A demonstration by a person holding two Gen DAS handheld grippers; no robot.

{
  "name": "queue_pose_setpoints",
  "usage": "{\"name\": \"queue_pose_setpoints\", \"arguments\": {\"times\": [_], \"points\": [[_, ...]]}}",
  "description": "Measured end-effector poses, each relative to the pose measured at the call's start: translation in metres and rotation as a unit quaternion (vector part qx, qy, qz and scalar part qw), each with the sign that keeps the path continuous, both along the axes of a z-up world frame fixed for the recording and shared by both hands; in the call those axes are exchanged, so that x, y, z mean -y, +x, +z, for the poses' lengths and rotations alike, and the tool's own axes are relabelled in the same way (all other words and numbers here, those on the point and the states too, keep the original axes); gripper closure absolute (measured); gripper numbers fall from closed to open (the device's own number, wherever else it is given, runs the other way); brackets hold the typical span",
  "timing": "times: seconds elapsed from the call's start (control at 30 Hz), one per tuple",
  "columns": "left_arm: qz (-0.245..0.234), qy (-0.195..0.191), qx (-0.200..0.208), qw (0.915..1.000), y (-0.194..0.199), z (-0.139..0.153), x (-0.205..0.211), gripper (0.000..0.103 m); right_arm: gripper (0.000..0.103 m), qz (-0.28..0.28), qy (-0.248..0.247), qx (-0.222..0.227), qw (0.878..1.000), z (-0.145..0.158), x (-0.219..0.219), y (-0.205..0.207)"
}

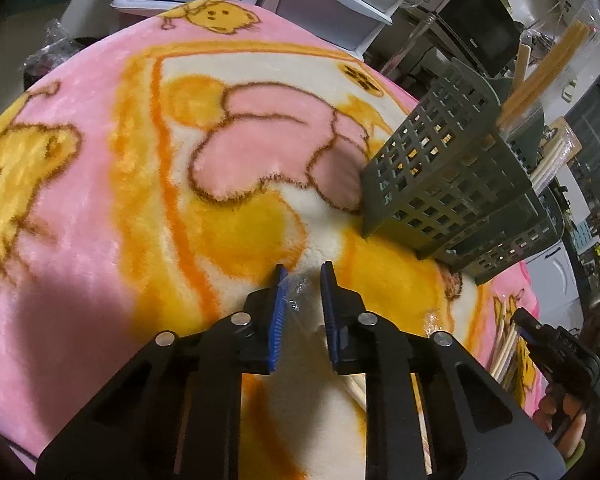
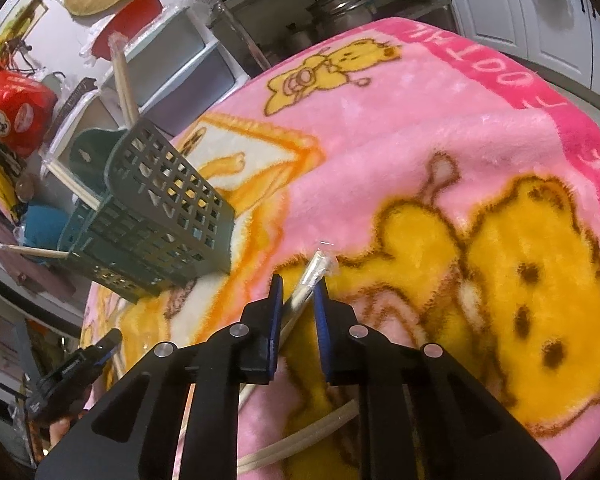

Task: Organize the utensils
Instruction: 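Lift the left tool's chopsticks over the green holder while the right tool carries its pair there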

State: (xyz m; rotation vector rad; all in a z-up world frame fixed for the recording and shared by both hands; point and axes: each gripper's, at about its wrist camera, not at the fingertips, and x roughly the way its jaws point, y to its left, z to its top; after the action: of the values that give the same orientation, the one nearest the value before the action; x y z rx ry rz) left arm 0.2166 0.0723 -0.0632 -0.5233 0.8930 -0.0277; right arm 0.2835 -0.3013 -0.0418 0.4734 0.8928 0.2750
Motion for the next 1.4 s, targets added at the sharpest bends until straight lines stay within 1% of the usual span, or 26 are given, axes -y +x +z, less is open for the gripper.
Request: {"name": "queue_pose_setpoints", "arguments": {"times": [0.07, 0.13, 0.2, 0.4, 0.53, 0.7, 0.83, 0.97, 1.13, 1.4], "points": [[0.0, -0.002, 0.001, 1.0, -0.001, 0.001, 0.0, 0.092, 0.089, 0.003, 0.002, 0.009, 1.0, 0.006, 0.0, -0.004], [0.0, -0.012, 0.005, 0.9999, -0.003, 0.003, -0.001, 0.098, 0.089, 0.008, 0.003, 0.017, 1.0, 0.012, -0.001, -0.007], [-0.001, -0.024, 0.011, 0.9997, -0.006, 0.007, -0.003, 0.098, 0.09, 0.014, 0.002, 0.029, 0.999, 0.019, -0.003, -0.011], [-0.012, -0.033, 0.047, 0.9983, -0.015, 0.035, 0.002, 0.098, 0.091, 0.032, -0.006, 0.066, 0.997, 0.043, -0.013, -0.021], [-0.026, -0.041, 0.078, 0.9958, -0.021, 0.061, 0.008, 0.099, 0.092, 0.045, -0.009, 0.091, 0.995, 0.06, -0.019, -0.027], [-0.043, -0.042, 0.112, 0.9919, -0.025, 0.089, 0.02, 0.099, 0.094, 0.059, -0.013, 0.118, 0.991, 0.078, -0.026, -0.036], [-0.057, -0.04, 0.14, 0.9877, -0.028, 0.111, 0.029, 0.1, 0.094, 0.066, -0.025, 0.14, 0.988, 0.091, -0.032, -0.044], [-0.068, -0.039, 0.158, 0.9844, -0.03, 0.126, 0.034, 0.101, 0.095, 0.07, -0.036, 0.16, 0.984, 0.102, -0.036, -0.05], [-0.079, -0.035, 0.173, 0.9811, -0.032, 0.14, 0.042, 0.101, 0.095, 0.073, -0.052, 0.184, 0.979, 0.113, -0.04, -0.057], [-0.099, -0.028, 0.186, 0.977, -0.034, 0.152, 0.053, 0.101, 0.096, 0.074, -0.062, 0.201, 0.975, 0.123, -0.04, -0.064]]}}
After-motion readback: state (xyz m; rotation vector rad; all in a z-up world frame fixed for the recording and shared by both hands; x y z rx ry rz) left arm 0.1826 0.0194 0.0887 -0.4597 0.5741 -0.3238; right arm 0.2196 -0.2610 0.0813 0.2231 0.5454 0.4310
